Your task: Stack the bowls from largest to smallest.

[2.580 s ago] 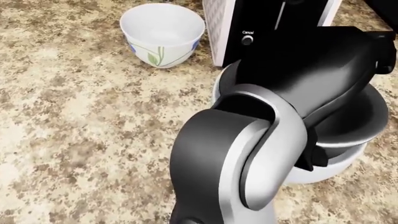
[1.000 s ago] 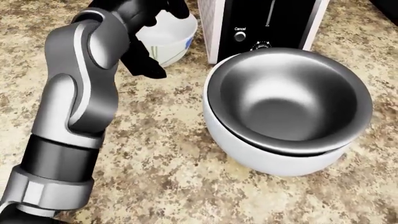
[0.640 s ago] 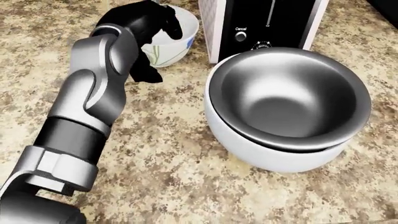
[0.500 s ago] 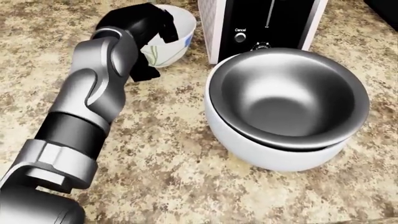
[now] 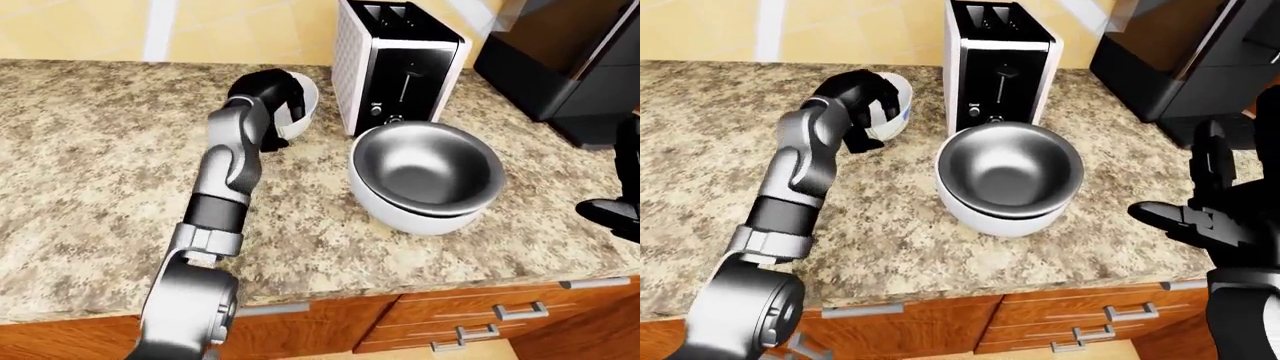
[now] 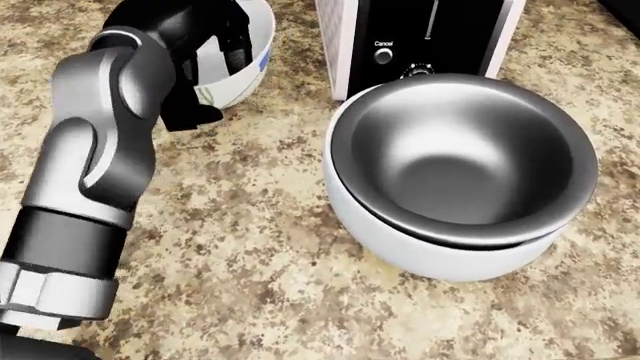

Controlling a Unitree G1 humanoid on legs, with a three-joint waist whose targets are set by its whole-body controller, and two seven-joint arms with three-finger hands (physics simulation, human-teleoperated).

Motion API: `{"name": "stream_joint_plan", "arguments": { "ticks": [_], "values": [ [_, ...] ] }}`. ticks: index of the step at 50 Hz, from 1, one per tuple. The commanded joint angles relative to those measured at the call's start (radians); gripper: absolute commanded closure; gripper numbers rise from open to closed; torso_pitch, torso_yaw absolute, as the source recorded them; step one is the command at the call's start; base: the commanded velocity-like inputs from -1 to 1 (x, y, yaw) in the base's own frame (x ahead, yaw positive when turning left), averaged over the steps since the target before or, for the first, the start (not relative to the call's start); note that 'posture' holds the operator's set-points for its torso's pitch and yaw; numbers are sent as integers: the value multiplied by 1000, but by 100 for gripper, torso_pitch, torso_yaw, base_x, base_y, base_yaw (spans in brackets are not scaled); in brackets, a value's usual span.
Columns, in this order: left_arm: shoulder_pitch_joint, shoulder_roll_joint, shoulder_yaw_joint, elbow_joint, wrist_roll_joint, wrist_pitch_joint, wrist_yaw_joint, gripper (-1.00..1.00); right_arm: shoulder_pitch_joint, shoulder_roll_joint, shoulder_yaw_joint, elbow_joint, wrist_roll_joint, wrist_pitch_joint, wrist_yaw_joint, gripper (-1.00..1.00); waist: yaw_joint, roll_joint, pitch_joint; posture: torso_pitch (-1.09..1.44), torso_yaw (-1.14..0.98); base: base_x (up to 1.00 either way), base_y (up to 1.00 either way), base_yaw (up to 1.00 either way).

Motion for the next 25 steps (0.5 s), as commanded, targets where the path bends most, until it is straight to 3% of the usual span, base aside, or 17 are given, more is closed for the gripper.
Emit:
{"name": "stream_joint_plan", "arguments": {
  "ticks": [1, 10, 25],
  "values": [
    [-29, 6, 12, -142, 11, -6, -57, 100, -14, -19, -15, -30, 5, -24, -1, -100, 0, -2, -29, 0, 0, 0, 0, 0],
    [53, -40, 19, -604, 13, 120, -409, 100, -15, -20, -14, -55, 21, -10, -18, -100, 2, 0, -18, 0, 0, 0, 0, 0],
    [104, -163, -45, -967, 139, 166, -701, 100, -22, -9, 13, -62, 7, -14, -26, -100, 4, -3, -6, 0, 0, 0, 0, 0]
  ]
}}
